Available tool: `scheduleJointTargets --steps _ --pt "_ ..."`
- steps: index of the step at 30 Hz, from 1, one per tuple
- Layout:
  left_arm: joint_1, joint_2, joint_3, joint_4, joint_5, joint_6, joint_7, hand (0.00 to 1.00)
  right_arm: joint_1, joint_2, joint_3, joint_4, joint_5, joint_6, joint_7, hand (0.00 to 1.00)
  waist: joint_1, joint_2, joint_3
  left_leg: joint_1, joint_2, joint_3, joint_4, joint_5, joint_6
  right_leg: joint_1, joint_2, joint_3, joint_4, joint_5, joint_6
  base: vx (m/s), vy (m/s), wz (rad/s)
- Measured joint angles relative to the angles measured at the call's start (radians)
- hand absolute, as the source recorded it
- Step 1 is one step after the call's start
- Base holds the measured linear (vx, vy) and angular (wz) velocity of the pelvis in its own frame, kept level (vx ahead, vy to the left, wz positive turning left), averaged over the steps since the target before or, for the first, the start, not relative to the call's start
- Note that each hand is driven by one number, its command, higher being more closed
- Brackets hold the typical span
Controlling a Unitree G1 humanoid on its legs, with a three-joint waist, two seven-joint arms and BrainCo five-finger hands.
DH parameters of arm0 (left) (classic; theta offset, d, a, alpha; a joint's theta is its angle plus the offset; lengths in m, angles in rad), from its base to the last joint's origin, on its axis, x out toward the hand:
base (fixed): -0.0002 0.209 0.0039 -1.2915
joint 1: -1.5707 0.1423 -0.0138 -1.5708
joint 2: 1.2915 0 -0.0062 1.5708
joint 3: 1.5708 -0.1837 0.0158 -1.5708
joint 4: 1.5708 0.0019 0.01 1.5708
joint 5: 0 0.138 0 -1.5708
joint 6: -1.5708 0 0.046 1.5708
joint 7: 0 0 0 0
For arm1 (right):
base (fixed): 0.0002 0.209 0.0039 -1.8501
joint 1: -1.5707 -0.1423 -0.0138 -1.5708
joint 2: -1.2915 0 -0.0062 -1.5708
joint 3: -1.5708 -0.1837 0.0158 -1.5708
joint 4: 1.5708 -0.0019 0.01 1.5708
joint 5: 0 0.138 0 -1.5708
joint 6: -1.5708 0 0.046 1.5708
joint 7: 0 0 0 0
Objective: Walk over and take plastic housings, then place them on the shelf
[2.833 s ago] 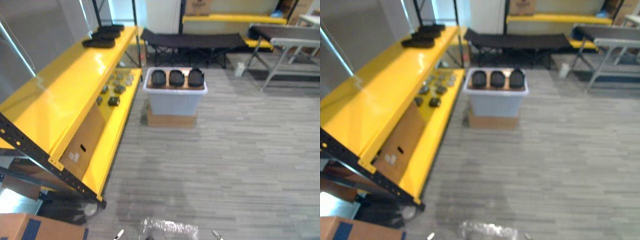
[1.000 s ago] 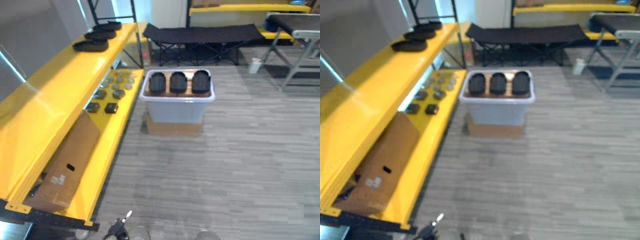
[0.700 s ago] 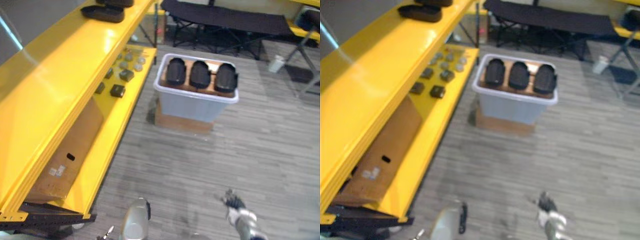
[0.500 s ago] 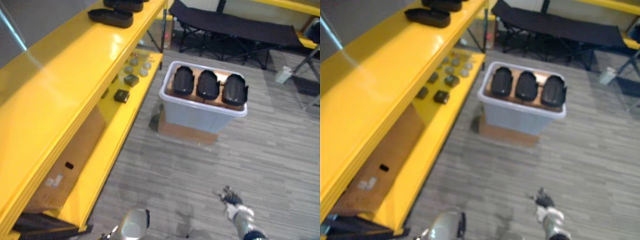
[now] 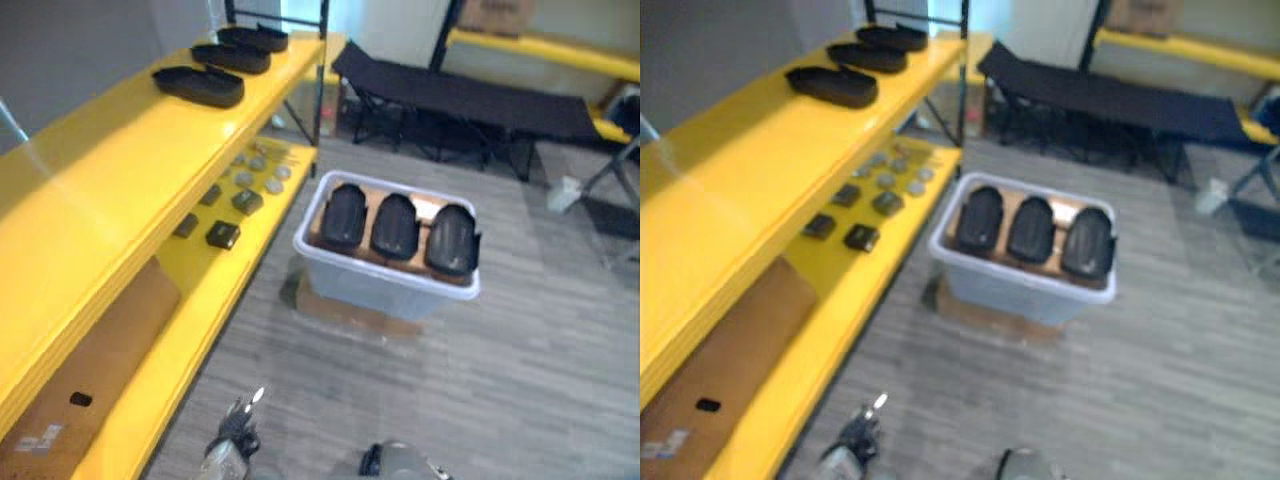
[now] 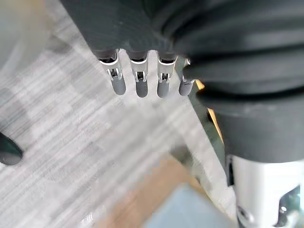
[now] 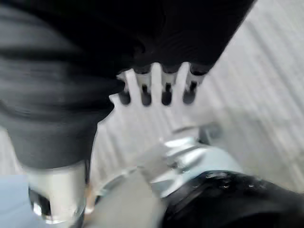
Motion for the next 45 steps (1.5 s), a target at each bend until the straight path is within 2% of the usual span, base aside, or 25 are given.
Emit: scheduleJointTargets --steps 1,2,3,5,6,8,9,10,12,13,15,17,20,21,24,27,30,34,37,39,41,42,43,44,45 --pt "0.004 0.004 0.008 0.016 0.001 0.0 0.004 0.0 0.002 -0.01 0.012 0.008 0.001 -0.011 -0.006 0.0 0.0 0.015 -0.001 -0.04 0.016 -0.004 0.073 0.046 -0.007 0.018 0.016 -0.008 -0.022 0.003 -0.001 0.24 -0.193 0.1" --pt "0.028 0.009 0.026 0.062 -0.011 -0.001 0.008 0.0 0.003 -0.027 0.034 0.012 0.01 -0.032 -0.009 0.0 0.001 0.036 0.006 -0.091 0.029 -0.033 0.181 0.157 -0.059 0.079 0.041 -0.013 -0.079 0.02 -0.019 0.24 -0.102 -0.14" --pt "0.054 0.014 0.032 0.07 -0.019 -0.012 0.008 0.0 0.003 -0.034 0.049 0.011 0.018 -0.057 -0.008 0.0 0.001 0.045 0.002 -0.128 0.027 -0.042 0.254 0.205 -0.078 0.114 0.048 -0.012 -0.127 0.035 -0.026 0.26 -0.074 -0.19" --pt "0.076 0.007 0.031 0.092 -0.02 -0.018 0.005 0.0 -0.011 -0.057 0.056 0.011 0.017 -0.088 -0.009 0.0 -0.002 0.072 0.005 -0.158 0.009 -0.015 0.234 0.137 -0.087 0.172 0.05 0.005 -0.205 0.063 -0.023 0.26 -0.015 -0.22" --pt "0.082 0.003 0.032 0.092 -0.019 -0.021 0.004 0.0 -0.022 -0.062 0.056 0.011 0.017 -0.095 -0.01 0.0 -0.001 0.076 0.007 -0.17 -0.002 -0.003 0.206 0.114 -0.089 0.189 0.048 0.012 -0.231 0.073 -0.021 0.29 0.058 -0.23" --pt "0.09 0.013 0.032 0.088 -0.006 -0.023 0.002 0.0 -0.07 -0.061 0.055 0.008 0.045 -0.131 -0.023 0.0 0.003 0.055 0.019 -0.193 -0.073 0.05 -0.078 0.094 -0.092 0.245 0.009 0.019 -0.303 0.101 0.009 0.24 0.116 -0.19" --pt "0.09 0.013 0.029 0.088 0.005 -0.025 -0.003 0.0 -0.088 -0.063 0.055 0.004 0.074 -0.137 -0.032 0.0 0.003 0.056 0.02 -0.187 -0.084 0.066 -0.235 0.147 -0.089 0.256 0.003 0.021 -0.315 0.105 0.017 0.2 0.173 -0.23" --pt "0.085 0.011 0.029 0.092 0.012 -0.03 -0.016 0.0 -0.11 -0.063 0.056 -0.01 0.105 -0.15 -0.04 0.0 0.013 0.051 0.034 -0.171 -0.089 0.084 -0.333 0.258 -0.058 0.271 0.005 0.038 -0.322 0.097 0.042 0.15 0.154 -0.29" --pt "0.07 0.04 0.018 0.084 0.041 -0.041 -0.028 0.0 -0.124 -0.033 0.081 -0.03 0.109 -0.153 -0.05 0.0 0.022 0.009 0.035 -0.155 -0.118 0.104 -0.364 0.261 -0.054 0.271 -0.021 0.044 -0.349 0.107 0.05 0.16 0.132 -0.11" --pt "0.034 0.077 -0.008 0.079 0.051 -0.043 -0.04 0.0 -0.138 -0.009 0.087 -0.045 0.105 -0.154 -0.051 0.0 0.026 -0.035 0.047 -0.159 -0.141 0.111 -0.389 0.27 -0.041 0.267 -0.041 0.042 -0.364 0.107 0.051 0.15 0.089 0.09" --pt "-0.005 0.102 -0.044 0.077 0.082 -0.05 -0.059 0.0 -0.148 -0.003 0.086 -0.044 0.103 -0.153 -0.054 0.0 0.027 -0.053 0.056 -0.159 -0.157 0.114 -0.401 0.271 -0.04 0.262 -0.053 0.041 -0.369 0.114 0.059 0.1 0.058 0.05" --pt "-0.045 0.108 -0.089 0.066 0.113 -0.074 -0.063 0.0 -0.149 -0.006 0.081 -0.039 0.103 -0.152 -0.071 0.0 0.02 -0.055 0.061 -0.16 -0.166 0.11 -0.409 0.272 -0.037 0.262 -0.058 0.039 -0.373 0.116 0.064 0.06 0.041 0.06" --pt "-0.11 0.097 -0.171 0.019 0.113 -0.109 -0.064 0.0 -0.154 -0.013 0.079 -0.033 0.093 -0.149 -0.068 0.0 0.002 -0.025 0.091 -0.178 -0.177 0.095 -0.429 0.292 -0.032 0.251 -0.055 0.024 -0.393 0.125 0.079 -0.02 -0.006 0.11" --pt "-0.127 0.093 -0.195 -0.001 0.113 -0.11 -0.063 0.0 -0.155 -0.011 0.079 -0.028 0.084 -0.142 -0.069 0.0 -0.014 -0.019 0.104 -0.181 -0.183 0.083 -0.45 0.308 -0.032 0.25 -0.055 0.011 -0.399 0.127 0.081 -0.04 -0.032 0.25" --pt "-0.136 0.093 -0.225 -0.008 0.132 -0.101 -0.052 0.0 -0.153 0.0 0.082 -0.024 0.093 -0.131 -0.077 0.0 -0.015 -0.023 0.112 -0.179 -0.18 0.078 -0.478 0.324 -0.037 0.243 -0.047 0.01 -0.404 0.128 0.082 -0.01 -0.039 0.07" --pt "-0.124 0.1 -0.26 -0.006 0.227 -0.069 -0.047 0.0 -0.167 0.006 0.084 -0.024 0.101 -0.138 -0.101 0.0 -0.014 -0.036 0.12 -0.175 -0.18 0.078 -0.483 0.324 -0.036 0.246 -0.047 0.012 -0.406 0.132 0.082 0.0 -0.009 0.01" --pt "-0.113 0.109 -0.263 0.012 0.288 -0.063 -0.052 0.0 -0.17 0.016 0.092 -0.029 0.127 -0.161 -0.125 0.0 -0.015 -0.047 0.125 -0.157 -0.17 0.092 -0.496 0.326 -0.035 0.252 -0.045 0.024 -0.415 0.149 0.078 0.0 0.012 -0.17" --pt "-0.094 0.141 -0.282 0.012 0.362 -0.067 -0.084 0.0 -0.151 0.015 0.083 -0.029 0.22 -0.179 -0.165 0.0 -0.02 -0.05 0.124 -0.095 -0.137 0.159 -0.522 0.322 -0.034 0.252 -0.025 0.114 -0.425 0.214 0.066 -0.03 0.048 -0.52" --pt "-0.093 0.148 -0.3 0.009 0.365 -0.088 -0.107 0.0 -0.106 0.014 0.01 -0.027 0.265 -0.192 -0.158 0.0 -0.04 -0.068 0.111 -0.071 -0.132 0.219 -0.524 0.295 -0.032 0.235 -0.033 0.167 -0.429 0.227 0.07 -0.09 0.065 -0.6" --pt "-0.098 0.147 -0.329 -0.003 0.363 -0.089 -0.11 0.0 -0.079 0.016 -0.029 -0.026 0.289 -0.195 -0.139 0.0 -0.048 -0.084 0.101 -0.075 -0.144 0.232 -0.52 0.291 -0.032 0.226 -0.044 0.164 -0.436 0.205 0.055 -0.1 0.04 -0.31" --pt "-0.105 0.143 -0.38 -0.041 0.363 -0.085 -0.112 0.0 -0.045 0.025 -0.079 -0.023 0.317 -0.212 -0.099 0.0 -0.068 -0.103 0.09 -0.099 -0.181 0.219 -0.48 0.281 -0.011 0.18 -0.086 0.156 -0.365 0.124 0.079 -0.09 0.042 0.04" --pt "-0.11 0.137 -0.395 -0.048 0.363 -0.082 -0.115 0.0 -0.037 0.029 -0.087 -0.022 0.327 -0.218 -0.088 0.0 -0.068 -0.105 0.089 -0.12 -0.188 0.209 -0.424 0.261 0.016 0.169 -0.1 0.156 -0.332 0.11 0.089 -0.05 0.078 0.18" --pt "-0.114 0.129 -0.417 -0.051 0.363 -0.078 -0.122 0.0 -0.024 0.028 -0.091 -0.02 0.333 -0.223 -0.078 0.0 -0.071 -0.105 0.089 -0.15 -0.194 0.189 -0.322 0.208 0.038 0.166 -0.107 0.148 -0.298 0.091 0.11 0.01 0.099 0.22" --pt "-0.108 0.12 -0.434 -0.053 0.365 -0.074 -0.129 0.0 -0.007 0.034 -0.091 -0.016 0.333 -0.232 -0.058 0.0 -0.069 -0.08 0.075 -0.158 -0.191 0.161 -0.269 0.143 0.029 0.181 -0.105 0.135 -0.256 0.09 0.136 0.07 0.143 0.31" --pt "-0.101 0.123 -0.437 -0.058 0.396 -0.067 -0.132 0.0 -0.002 0.048 -0.08 -0.016 0.332 -0.252 -0.047 0.0 -0.069 -0.078 0.074 -0.157 -0.185 0.141 -0.244 0.109 0.031 0.155 -0.108 0.142 -0.146 0.097 0.14 0.07 0.123 0.28"
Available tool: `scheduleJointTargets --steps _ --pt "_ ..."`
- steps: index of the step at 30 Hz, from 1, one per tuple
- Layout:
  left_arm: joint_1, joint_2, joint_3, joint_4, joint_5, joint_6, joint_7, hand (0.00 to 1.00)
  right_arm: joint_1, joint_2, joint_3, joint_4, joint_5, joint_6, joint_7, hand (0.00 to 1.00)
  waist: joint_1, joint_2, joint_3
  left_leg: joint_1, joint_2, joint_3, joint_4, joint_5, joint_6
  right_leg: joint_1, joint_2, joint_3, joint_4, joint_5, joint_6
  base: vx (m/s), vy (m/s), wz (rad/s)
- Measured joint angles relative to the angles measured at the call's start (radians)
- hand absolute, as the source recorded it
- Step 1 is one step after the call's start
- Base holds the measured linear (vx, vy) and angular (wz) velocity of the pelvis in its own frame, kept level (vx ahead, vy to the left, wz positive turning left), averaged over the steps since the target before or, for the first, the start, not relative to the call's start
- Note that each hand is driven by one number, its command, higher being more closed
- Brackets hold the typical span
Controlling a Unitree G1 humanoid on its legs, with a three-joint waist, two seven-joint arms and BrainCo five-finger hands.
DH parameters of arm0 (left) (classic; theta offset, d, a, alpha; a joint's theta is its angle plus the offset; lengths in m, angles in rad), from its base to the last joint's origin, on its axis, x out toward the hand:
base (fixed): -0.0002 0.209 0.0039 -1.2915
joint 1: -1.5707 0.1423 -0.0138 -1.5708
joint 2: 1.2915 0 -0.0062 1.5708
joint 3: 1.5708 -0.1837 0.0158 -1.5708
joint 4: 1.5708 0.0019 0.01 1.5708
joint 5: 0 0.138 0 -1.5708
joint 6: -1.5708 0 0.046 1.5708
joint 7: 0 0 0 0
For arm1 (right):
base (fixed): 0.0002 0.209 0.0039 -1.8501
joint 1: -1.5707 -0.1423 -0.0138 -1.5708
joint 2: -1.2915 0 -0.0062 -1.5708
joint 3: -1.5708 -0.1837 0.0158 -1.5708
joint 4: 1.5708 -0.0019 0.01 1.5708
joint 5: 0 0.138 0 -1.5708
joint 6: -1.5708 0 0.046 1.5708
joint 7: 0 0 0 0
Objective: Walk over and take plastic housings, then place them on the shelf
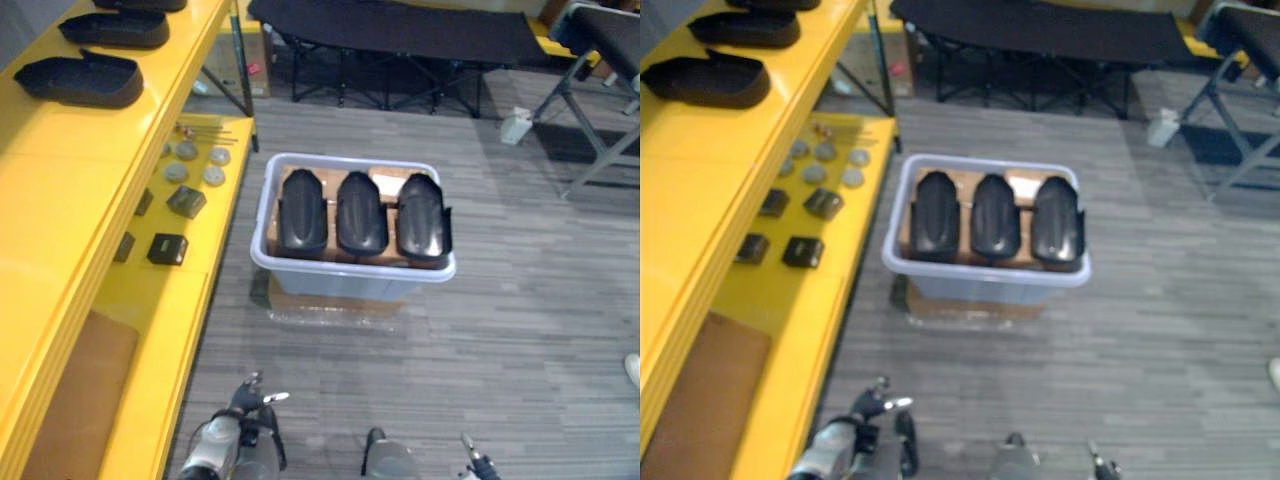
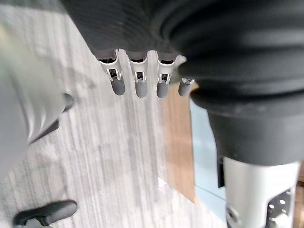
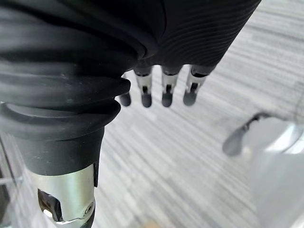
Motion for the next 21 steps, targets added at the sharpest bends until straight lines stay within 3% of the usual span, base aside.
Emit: scheduleJointTargets --steps 1,2,3,5,9,12,13,14,15,16,18,19,21 --pt "0.009 0.006 0.0 -0.008 0.008 0.003 0.0 0.0 -0.002 0.014 0.016 0.0 -0.001 -0.006 0.002 0.0 0.001 0.002 -0.003 0.006 0.007 -0.003 0.001 -0.004 0.001 -0.023 0.0 0.0 0.056 0.022 -0.008 0.05 0.147 0.19" --pt "0.023 0.014 -0.001 -0.023 0.007 0.015 0.001 0.0 -0.014 0.04 0.043 0.0 -0.004 -0.011 0.011 0.0 0.005 0.023 -0.009 0.019 0.03 -0.013 0.0 -0.008 0.002 -0.058 0.016 0.0 0.101 0.037 -0.038 0.01 0.153 0.06" --pt "0.038 0.025 -0.002 -0.021 0.004 0.042 0.005 0.0 -0.025 0.058 0.073 -0.002 -0.003 -0.013 0.033 0.0 0.008 0.026 -0.021 0.029 0.048 -0.02 -0.007 -0.011 -0.005 -0.06 0.043 0.002 0.046 0.012 -0.054 0.03 0.139 0.02" --pt "0.054 0.042 0.008 -0.007 -0.007 0.07 0.008 0.0 -0.044 0.058 0.097 -0.015 -0.017 -0.033 0.047 0.0 0.018 0.027 -0.023 0.05 0.049 -0.023 -0.024 -0.017 -0.004 -0.059 0.06 0.015 -0.068 0.016 -0.052 0.09 0.031 0.06" --pt "0.051 0.044 0.05 0.068 -0.012 0.065 0.021 0.0 -0.048 0.044 0.098 -0.019 -0.082 -0.046 0.076 0.0 0.006 0.046 -0.033 0.079 0.047 -0.066 -0.014 -0.05 -0.032 -0.099 0.071 0.053 -0.133 0.028 -0.039 0.12 -0.098 0.28" --pt "0.084 0.042 0.088 0.068 -0.064 0.034 0.05 0.0 -0.033 0.014 0.139 -0.012 -0.146 -0.036 0.086 0.0 0.004 0.04 -0.043 0.1 0.049 -0.113 0.017 -0.094 -0.075 -0.114 0.089 0.065 -0.037 0.009 -0.086 0.18 -0.271 0.5" --pt "0.094 0.03 0.101 0.069 -0.079 0.027 0.054 0.0 -0.033 -0.008 0.162 -0.006 -0.159 -0.029 0.086 0.0 0.003 0.055 -0.052 0.093 0.064 -0.142 0.033 -0.107 -0.09 -0.114 0.103 0.049 -0.009 0.017 -0.096 0.21 -0.319 0.64" --pt "0.107 0.014 0.118 0.067 -0.085 0.022 0.064 0.0 -0.033 -0.03 0.174 0.002 -0.159 -0.028 0.085 0.0 0.01 0.072 -0.073 0.081 0.088 -0.157 0.036 -0.098 -0.105 -0.117 0.12 0.025 -0.01 -0.002 -0.107 0.3 -0.317 0.65" --pt "0.115 -0.014 0.129 0.067 -0.084 0.011 0.074 0.0 -0.035 -0.05 0.175 0.005 -0.168 -0.029 0.084 0.0 0.013 0.115 -0.092 0.039 0.112 -0.16 0.096 -0.074 -0.118 -0.107 0.143 -0.014 -0.021 -0.005 -0.119 0.28 -0.232 0.62" --pt "0.115 -0.037 0.147 0.066 -0.083 -0.002 0.08 0.0 -0.051 -0.089 0.178 0.011 -0.182 -0.028 0.083 0.0 0.011 0.136 -0.084 -0.025 0.135 -0.161 0.205 -0.034 -0.129 -0.085 0.162 -0.037 -0.033 -0.003 -0.125 0.34 -0.267 0.54" --pt "0.1 -0.055 0.168 0.069 -0.088 -0.017 0.098 0.0 -0.066 -0.114 0.207 0.013 -0.195 -0.029 0.086 0.0 0.019 0.15 -0.071 -0.094 0.149 -0.159 0.365 0.039 -0.16 -0.008 0.171 -0.055 -0.086 -0.002 -0.14 0.25 -0.163 0.24" --pt "0.094 -0.056 0.167 0.07 -0.089 -0.019 0.107 0.0 -0.07 -0.119 0.213 0.014 -0.195 -0.03 0.087 0.0 0.02 0.149 -0.066 -0.096 0.144 -0.153 0.371 0.029 -0.159 0.022 0.17 -0.055 -0.106 0.001 -0.145 0.26 -0.12 -0.06" --pt "0.087 -0.06 0.141 0.068 -0.087 -0.014 0.123 0.0 -0.091 -0.134 0.211 0.009 -0.184 -0.042 0.086 0.0 0.017 0.142 -0.06 -0.086 0.108 -0.103 0.181 0.011 -0.157 0.063 0.161 -0.047 -0.153 0.005 -0.143 0.22 -0.043 -0.23"
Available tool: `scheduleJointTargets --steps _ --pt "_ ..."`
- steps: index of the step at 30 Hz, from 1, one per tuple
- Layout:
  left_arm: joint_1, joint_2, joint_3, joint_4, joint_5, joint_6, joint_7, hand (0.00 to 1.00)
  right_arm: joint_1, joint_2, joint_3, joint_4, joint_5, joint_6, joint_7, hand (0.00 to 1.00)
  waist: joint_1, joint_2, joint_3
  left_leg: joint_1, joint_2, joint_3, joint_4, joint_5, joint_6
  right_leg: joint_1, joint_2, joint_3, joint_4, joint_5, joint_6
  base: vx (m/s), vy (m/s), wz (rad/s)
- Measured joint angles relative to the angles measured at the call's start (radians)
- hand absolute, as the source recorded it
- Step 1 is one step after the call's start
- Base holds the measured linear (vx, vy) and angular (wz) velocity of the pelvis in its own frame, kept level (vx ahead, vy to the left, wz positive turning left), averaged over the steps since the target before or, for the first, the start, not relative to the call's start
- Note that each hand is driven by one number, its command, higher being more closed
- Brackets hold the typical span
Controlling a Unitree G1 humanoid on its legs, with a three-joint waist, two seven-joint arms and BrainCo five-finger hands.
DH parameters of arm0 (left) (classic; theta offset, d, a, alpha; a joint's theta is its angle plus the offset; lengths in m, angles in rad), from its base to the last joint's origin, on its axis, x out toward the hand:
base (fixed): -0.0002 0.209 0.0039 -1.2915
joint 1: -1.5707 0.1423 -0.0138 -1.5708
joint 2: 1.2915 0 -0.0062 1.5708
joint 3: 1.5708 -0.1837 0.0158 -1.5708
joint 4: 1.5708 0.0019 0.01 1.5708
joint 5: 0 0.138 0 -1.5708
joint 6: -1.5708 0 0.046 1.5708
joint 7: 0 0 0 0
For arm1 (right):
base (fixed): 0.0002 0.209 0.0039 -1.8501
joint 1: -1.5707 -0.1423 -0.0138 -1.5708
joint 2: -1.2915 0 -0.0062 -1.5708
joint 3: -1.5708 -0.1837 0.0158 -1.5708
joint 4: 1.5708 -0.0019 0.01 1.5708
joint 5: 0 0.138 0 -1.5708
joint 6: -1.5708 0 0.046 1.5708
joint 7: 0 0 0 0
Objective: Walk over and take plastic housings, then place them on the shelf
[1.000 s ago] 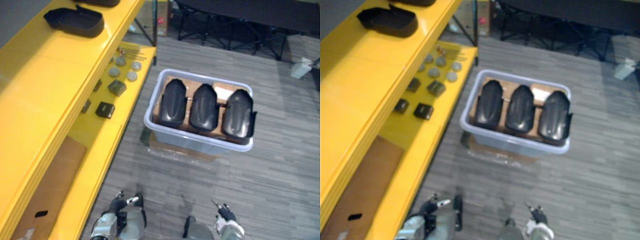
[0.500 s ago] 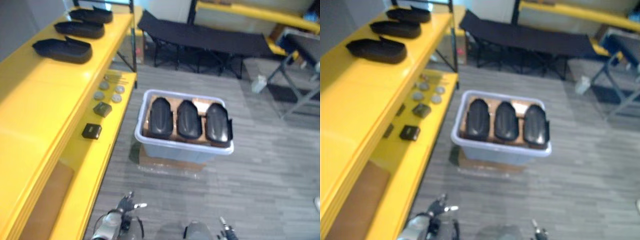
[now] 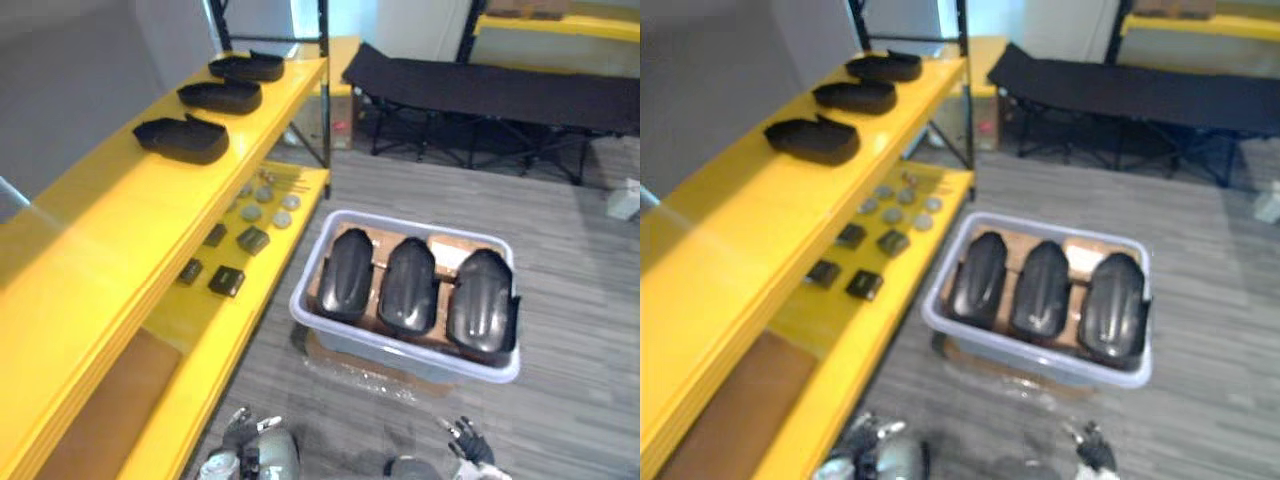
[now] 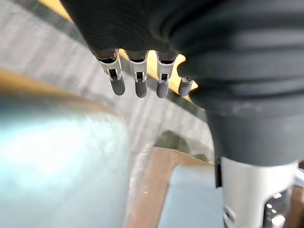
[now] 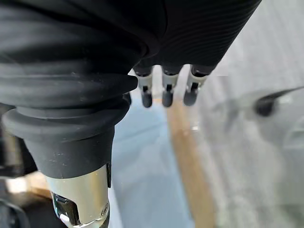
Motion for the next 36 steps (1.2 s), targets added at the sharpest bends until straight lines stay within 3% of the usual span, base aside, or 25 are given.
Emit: scheduleJointTargets --steps 1,2,5,7,12,14,17,19,20,21,22,24,25,27,28,30,31,33,36 --pt "-0.006 -0.001 -0.002 0.0 0.003 0.002 0.0 0.0 -0.005 -0.003 -0.001 -0.003 0.002 -0.006 0.0 0.0 -0.002 0.003 0.003 0.003 -0.009 0.007 -0.088 0.024 0.007 -0.003 0.003 0.0 -0.003 0.001 0.002 0.19 0.036 -0.27" --pt "-0.021 0.003 0.0 0.001 0.005 0.002 -0.001 0.0 -0.021 -0.014 -0.007 -0.005 0.001 -0.008 -0.002 0.0 -0.002 0.005 0.03 0.021 -0.015 0.033 -0.225 0.112 0.082 -0.007 0.015 0.007 -0.001 0.0 0.007 0.15 0.059 -0.22" --pt "-0.073 0.054 0.007 -0.001 0.015 0.001 -0.009 0.0 -0.035 0.029 -0.008 -0.025 -0.04 -0.007 0.002 0.0 -0.003 -0.078 0.092 0.052 -0.069 0.055 -0.347 0.168 0.085 -0.039 -0.035 0.005 -0.018 0.005 0.025 0.1 0.045 -0.03" --pt "-0.09 0.063 0.004 -0.002 0.018 0.001 -0.013 0.0 -0.033 0.028 -0.008 -0.025 -0.065 -0.006 0.019 0.0 -0.001 -0.086 0.115 0.048 -0.08 0.051 -0.35 0.168 0.086 -0.038 -0.043 -0.001 -0.021 0.006 0.027 0.06 0.036 0.17" --pt "-0.097 0.078 -0.006 -0.007 0.007 0.001 -0.016 0.0 -0.035 0.03 0.049 -0.034 -0.234 -0.006 0.113 0.0 -0.001 -0.07 0.126 0.05 -0.107 0.022 -0.37 0.176 0.097 -0.009 -0.057 -0.042 -0.047 0.01 0.039 0.04 0.011 0.23" --pt "-0.097 0.083 -0.046 -0.007 0.009 0.002 -0.016 0.0 -0.049 0.031 0.151 -0.037 -0.335 -0.022 0.14 0.0 0.003 -0.07 0.126 0.05 -0.118 -0.008 -0.39 0.195 0.103 0.004 -0.058 -0.075 -0.055 0.009 0.04 -0.03 -0.033 0.38" --pt "-0.095 0.072 -0.094 -0.003 0.026 0.007 -0.018 0.0 -0.114 0.022 0.363 -0.052 -0.464 -0.095 0.195 0.0 0.02 -0.072 0.127 0.05 -0.135 -0.037 -0.439 0.238 0.103 0.006 -0.063 -0.111 -0.061 0.01 0.042 -0.07 -0.028 0.41" --pt "-0.107 0.073 -0.12 -0.002 0.056 0.012 -0.017 0.0 -0.198 0.023 0.637 -0.147 -0.527 -0.151 0.221 0.0 0.05 -0.072 0.127 0.058 -0.145 -0.066 -0.482 0.273 0.104 0.018 -0.063 -0.142 -0.072 0.011 0.043 -0.09 -0.016 0.38" --pt "-0.111 0.072 -0.121 -0.002 0.056 0.013 -0.017 0.0 -0.221 0.023 0.709 -0.187 -0.53 -0.164 0.229 0.0 0.062 -0.072 0.127 0.062 -0.147 -0.072 -0.491 0.281 0.104 0.021 -0.063 -0.148 -0.071 0.011 0.043 -0.1 -0.013 0.34" --pt "-0.114 0.072 -0.122 -0.004 0.072 0.015 -0.017 0.0 -0.277 0.029 0.841 -0.292 -0.528 -0.171 0.243 0.0 0.077 -0.073 0.127 0.07 -0.151 -0.087 -0.511 0.288 0.1 0.031 -0.063 -0.165 -0.074 0.01 0.043 -0.07 -0.006 0.31" --pt "-0.116 0.072 -0.123 -0.005 0.088 0.015 -0.017 0.0 -0.306 0.038 0.889 -0.342 -0.522 -0.172 0.247 0.0 0.083 -0.073 0.127 0.072 -0.154 -0.09 -0.52 0.288 0.099 0.035 -0.062 -0.176 -0.076 0.01 0.043 -0.1 0.005 0.37" --pt "-0.126 0.075 -0.12 -0.014 0.133 0.015 -0.017 0.0 -0.432 0.097 0.961 -0.521 -0.475 -0.145 0.223 0.0 0.124 -0.077 0.125 0.089 -0.155 -0.086 -0.559 0.308 0.104 0.036 -0.065 -0.188 -0.086 0.003 0.031 -0.09 0.019 0.19" --pt "-0.126 0.078 -0.119 -0.016 0.136 0.015 -0.017 0.0 -0.457 0.111 0.959 -0.565 -0.45 -0.134 0.202 0.0 0.131 -0.08 0.125 0.091 -0.155 -0.085 -0.565 0.312 0.104 0.036 -0.066 -0.188 -0.087 0.003 0.031 -0.05 0.029 0.01" --pt "-0.118 0.108 -0.106 -0.016 0.171 0.002 -0.016 0.0 -0.533 0.153 0.878 -0.779 -0.36 -0.081 0.062 0.0 0.137 -0.094 0.126 0.101 -0.156 -0.073 -0.572 0.32 0.106 0.036 -0.07 -0.18 -0.088 0.006 0.027 -0.01 0.041 -0.11" --pt "-0.108 0.122 -0.106 -0.017 0.176 -0.004 -0.016 0.0 -0.547 0.151 0.838 -0.83 -0.347 -0.07 0.032 0.0 0.136 -0.101 0.125 0.103 -0.155 -0.063 -0.571 0.321 0.106 0.036 -0.071 -0.176 -0.088 0.007 0.027 0.0 0.041 -0.27" --pt "-0.048 0.158 -0.097 -0.003 0.202 -0.036 -0.015 0.0 -0.581 0.094 0.623 -0.997 -0.29 -0.03 -0.126 0.0 0.121 -0.131 0.121 0.12 -0.149 -0.026 -0.569 0.32 0.114 0.037 -0.072 -0.141 -0.097 0.03 0.035 0.01 0.039 -0.39" --pt "-0.033 0.162 -0.09 -0.005 0.198 -0.047 -0.015 0.0 -0.577 0.067 0.558 -1.033 -0.275 -0.027 -0.179 0.0 0.12 -0.137 0.121 0.123 -0.146 -0.014 -0.567 0.318 0.117 0.036 -0.071 -0.129 -0.102 0.037 0.035 0.0 0.041 -0.47" --pt "0.004 0.162 -0.063 -0.011 0.198 -0.074 -0.016 0.0 -0.52 -0.045 0.311 -1.127 -0.208 0.002 -0.343 0.0 0.108 -0.147 0.116 0.135 -0.136 0.025 -0.569 0.311 0.121 0.039 -0.065 -0.099 -0.127 0.071 0.037 0.01 0.044 -0.51" --pt "0.044 0.162 -0.056 -0.038 0.198 -0.082 -0.016 0.0 -0.391 -0.11 0.114 -1.179 -0.135 0.03 -0.441 0.0 0.062 -0.155 0.111 0.157 -0.133 0.054 -0.572 0.299 0.122 0.052 -0.064 -0.066 -0.144 0.086 0.039 0.01 0.037 -0.45"
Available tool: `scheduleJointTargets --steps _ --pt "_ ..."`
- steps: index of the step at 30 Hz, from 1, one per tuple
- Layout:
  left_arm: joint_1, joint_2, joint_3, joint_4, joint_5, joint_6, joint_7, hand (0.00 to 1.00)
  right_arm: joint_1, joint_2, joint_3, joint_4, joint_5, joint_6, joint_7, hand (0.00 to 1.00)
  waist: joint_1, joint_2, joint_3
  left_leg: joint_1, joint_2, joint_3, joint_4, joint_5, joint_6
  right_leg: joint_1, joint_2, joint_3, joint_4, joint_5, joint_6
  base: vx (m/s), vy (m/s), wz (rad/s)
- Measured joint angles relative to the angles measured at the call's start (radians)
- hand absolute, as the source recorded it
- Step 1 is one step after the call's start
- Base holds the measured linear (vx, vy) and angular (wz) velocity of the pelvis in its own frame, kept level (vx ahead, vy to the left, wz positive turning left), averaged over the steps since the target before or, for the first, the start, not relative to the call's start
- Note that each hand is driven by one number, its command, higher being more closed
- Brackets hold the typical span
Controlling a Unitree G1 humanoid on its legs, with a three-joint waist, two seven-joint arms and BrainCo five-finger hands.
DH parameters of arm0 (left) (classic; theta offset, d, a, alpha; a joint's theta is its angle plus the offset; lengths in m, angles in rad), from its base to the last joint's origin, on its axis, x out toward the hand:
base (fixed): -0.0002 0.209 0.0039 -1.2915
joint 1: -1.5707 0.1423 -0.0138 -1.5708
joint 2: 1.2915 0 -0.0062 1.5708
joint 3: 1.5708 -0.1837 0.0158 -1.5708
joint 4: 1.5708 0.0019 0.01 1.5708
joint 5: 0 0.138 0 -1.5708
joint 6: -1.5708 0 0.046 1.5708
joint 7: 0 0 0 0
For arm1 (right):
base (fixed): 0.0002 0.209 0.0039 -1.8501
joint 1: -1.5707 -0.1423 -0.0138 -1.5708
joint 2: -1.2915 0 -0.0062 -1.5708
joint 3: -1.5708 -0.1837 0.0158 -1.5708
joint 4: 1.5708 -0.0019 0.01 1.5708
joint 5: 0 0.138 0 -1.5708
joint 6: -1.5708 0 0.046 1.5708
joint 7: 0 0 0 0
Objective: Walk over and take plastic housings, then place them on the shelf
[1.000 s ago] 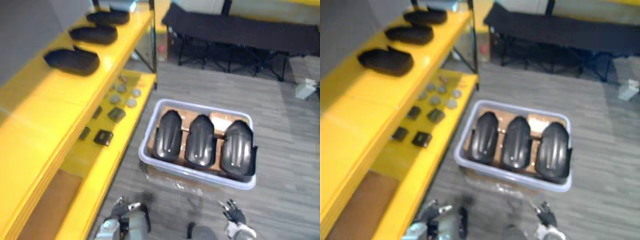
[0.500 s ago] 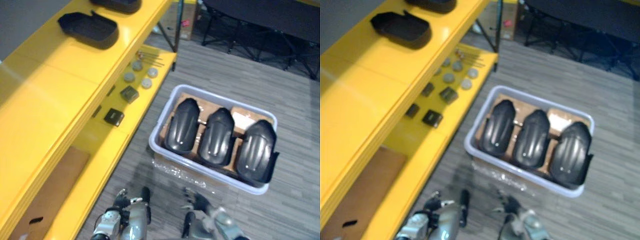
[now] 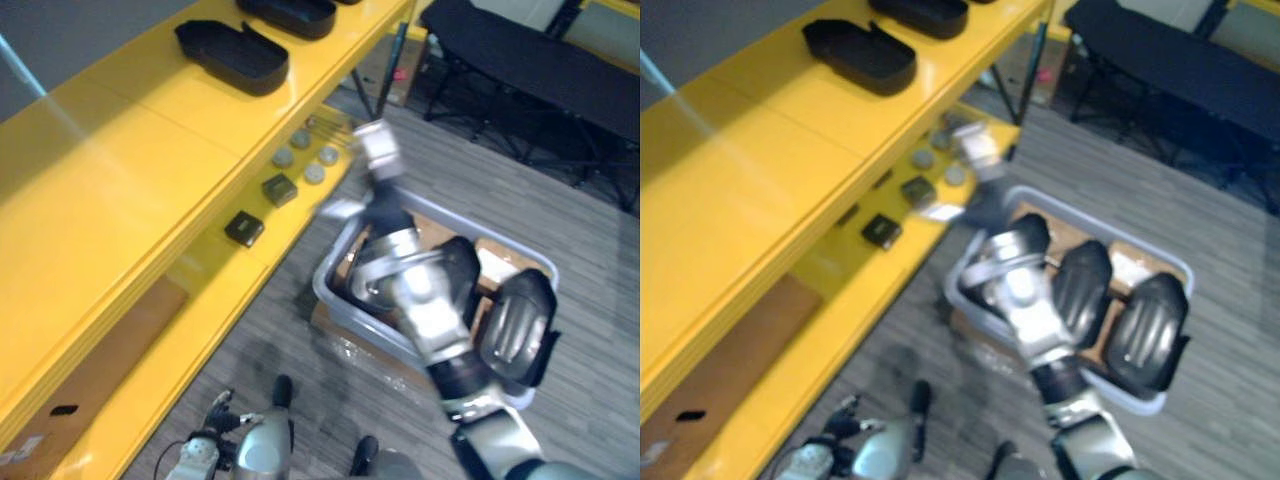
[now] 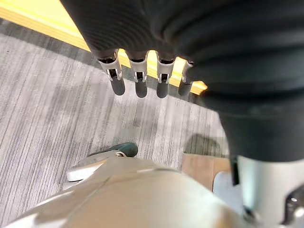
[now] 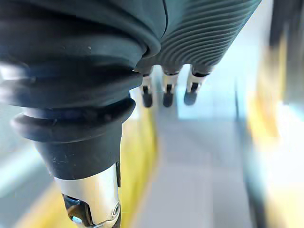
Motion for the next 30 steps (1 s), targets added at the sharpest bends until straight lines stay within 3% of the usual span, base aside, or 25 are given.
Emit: scheduleJointTargets --steps 1,5,8,14,15,19,25,27,30 --pt "0.025 -0.001 0.024 -0.015 0.0 -0.015 0.001 0.0 0.112 -0.012 -0.108 -0.002 0.035 0.007 -0.022 0.0 -0.023 -0.01 -0.008 0.015 0.008 0.023 -0.004 -0.007 -0.003 0.0 0.0 0.024 -0.007 0.007 -0.004 0.01 0.024 -0.52" --pt "0.058 0.001 0.074 -0.043 0.0 -0.037 0.002 0.0 0.354 0.0 -0.295 0.07 0.085 0.01 -0.041 0.0 -0.068 -0.046 -0.032 0.039 0.018 0.057 -0.04 -0.003 -0.016 -0.017 0.004 0.065 -0.016 0.012 0.004 0.01 -0.009 -0.39" --pt "0.06 0.008 0.083 -0.053 0.0 -0.046 0.003 0.0 0.431 0.028 -0.376 0.252 0.097 0.012 -0.044 0.0 -0.076 -0.065 -0.031 0.042 0.018 0.06 -0.041 -0.004 -0.016 -0.023 0.003 0.068 -0.016 0.011 0.006 -0.01 -0.002 -0.08" --pt "0.066 0.01 0.104 -0.065 -0.008 -0.049 0.007 0.0 0.438 0.09 -0.395 0.475 0.105 0.014 -0.043 0.0 -0.069 -0.085 -0.023 -0.015 0.009 0.054 0.017 -0.024 0.001 -0.054 -0.013 0.061 -0.014 0.002 0.031 -0.02 0.035 0.05" --pt "0.058 -0.02 0.143 -0.094 -0.077 -0.027 0.022 0.0 0.353 0.087 -0.386 0.59 0.144 -0.035 -0.064 0.0 -0.018 -0.037 0.038 -0.168 0.06 0.011 0.201 -0.088 0.014 -0.136 0.03 0.049 0.015 0.026 0.034 0.01 0.038 0.01" --pt "0.058 -0.019 0.143 -0.113 -0.077 -0.027 0.021 0.0 0.347 0.086 -0.383 0.59 0.144 -0.035 -0.064 0.0 -0.017 -0.034 0.039 -0.205 0.063 0.008 0.271 -0.127 0.016 -0.138 0.029 0.049 0.016 0.026 0.034 0.05 0.056 0.01" --pt "0.031 -0.022 0.176 -0.141 -0.127 -0.017 0.056 0.0 0.248 0.046 -0.383 0.594 0.18 -0.035 -0.023 0.0 -0.005 0.02 0.091 -0.276 0.073 0.008 0.383 -0.188 0.029 -0.2 0.018 0.055 0.105 -0.001 0.023 0.01 0.059 -0.04" --pt "0.014 -0.017 0.196 -0.162 -0.158 -0.013 0.066 0.0 0.184 0.008 -0.381 0.611 0.203 -0.035 -0.004 0.0 0.013 0.033 0.117 -0.288 0.07 0.032 0.385 -0.188 0.03 -0.246 0.002 0.079 0.151 -0.008 0.024 -0.03 0.058 -0.23" --pt "-0.046 -0.015 0.213 -0.149 -0.201 -0.015 0.099 0.0 -0.02 -0.137 -0.327 0.773 0.228 -0.013 0.041 0.0 0.026 0.07 0.14 -0.355 0.063 0.058 0.412 -0.189 0.032 -0.368 -0.023 0.125 0.249 -0.035 0.029 -0.08 0.06 -0.22"
